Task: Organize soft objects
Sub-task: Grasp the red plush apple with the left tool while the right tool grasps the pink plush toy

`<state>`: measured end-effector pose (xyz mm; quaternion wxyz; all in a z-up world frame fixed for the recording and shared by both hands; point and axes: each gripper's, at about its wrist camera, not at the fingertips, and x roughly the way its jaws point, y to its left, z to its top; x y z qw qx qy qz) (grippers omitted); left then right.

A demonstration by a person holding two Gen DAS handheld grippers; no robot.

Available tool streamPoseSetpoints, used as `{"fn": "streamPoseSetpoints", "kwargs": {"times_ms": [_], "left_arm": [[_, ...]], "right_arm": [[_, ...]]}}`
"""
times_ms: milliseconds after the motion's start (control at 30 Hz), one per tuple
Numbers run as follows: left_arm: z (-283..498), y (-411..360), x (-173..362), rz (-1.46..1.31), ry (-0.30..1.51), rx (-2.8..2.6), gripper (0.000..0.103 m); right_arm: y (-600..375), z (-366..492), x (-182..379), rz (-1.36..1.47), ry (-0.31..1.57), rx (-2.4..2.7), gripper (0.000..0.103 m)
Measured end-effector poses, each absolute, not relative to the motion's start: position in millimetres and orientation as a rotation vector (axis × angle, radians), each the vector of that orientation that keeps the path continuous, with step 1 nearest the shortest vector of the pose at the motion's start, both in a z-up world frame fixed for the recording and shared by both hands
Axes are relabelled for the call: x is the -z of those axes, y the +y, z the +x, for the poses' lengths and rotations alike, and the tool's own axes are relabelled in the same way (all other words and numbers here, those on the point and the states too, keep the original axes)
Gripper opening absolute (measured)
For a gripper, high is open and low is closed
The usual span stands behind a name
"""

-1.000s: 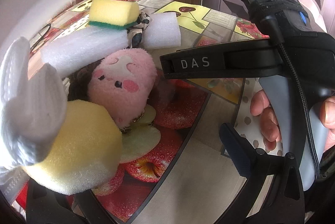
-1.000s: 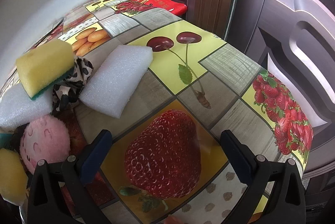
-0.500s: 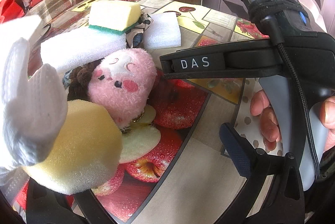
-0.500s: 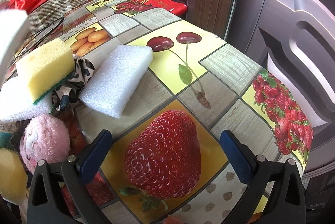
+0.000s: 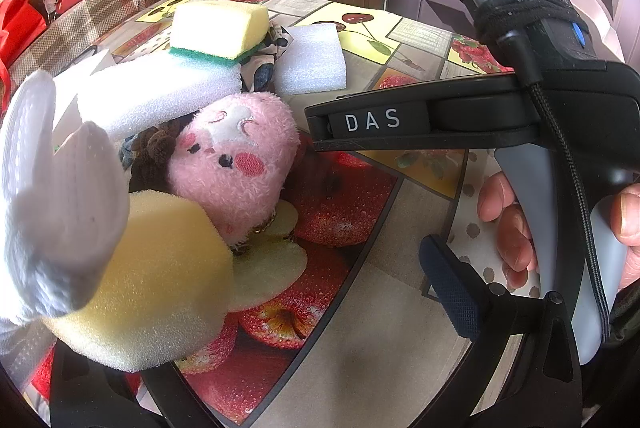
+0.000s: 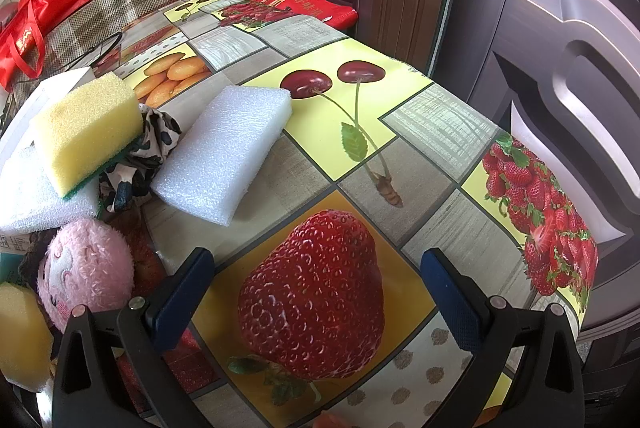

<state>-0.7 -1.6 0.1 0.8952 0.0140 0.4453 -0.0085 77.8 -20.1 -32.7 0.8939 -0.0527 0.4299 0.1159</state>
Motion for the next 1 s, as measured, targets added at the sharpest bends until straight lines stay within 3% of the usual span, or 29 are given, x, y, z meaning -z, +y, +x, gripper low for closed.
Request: {"fn": "streamPoseSetpoints", "kwargs": {"times_ms": [633,833,1000], "left_arm": [[-6,-2,-2,0.012,0.917,0.011,0.102],[-65,-1,-34,-0.036,0.763,0.08,0.103],[-130,55,-64,-0.163,0.608,-0.082,0.103]], "right_arm": [[-23,79,32,-0.079,0.887,-0.235,0.103],[-50,72,20,0.014,0.842,-0.427,0.103],[-79,55,-14,0.04,0.641,-0.494,0.103]]}}
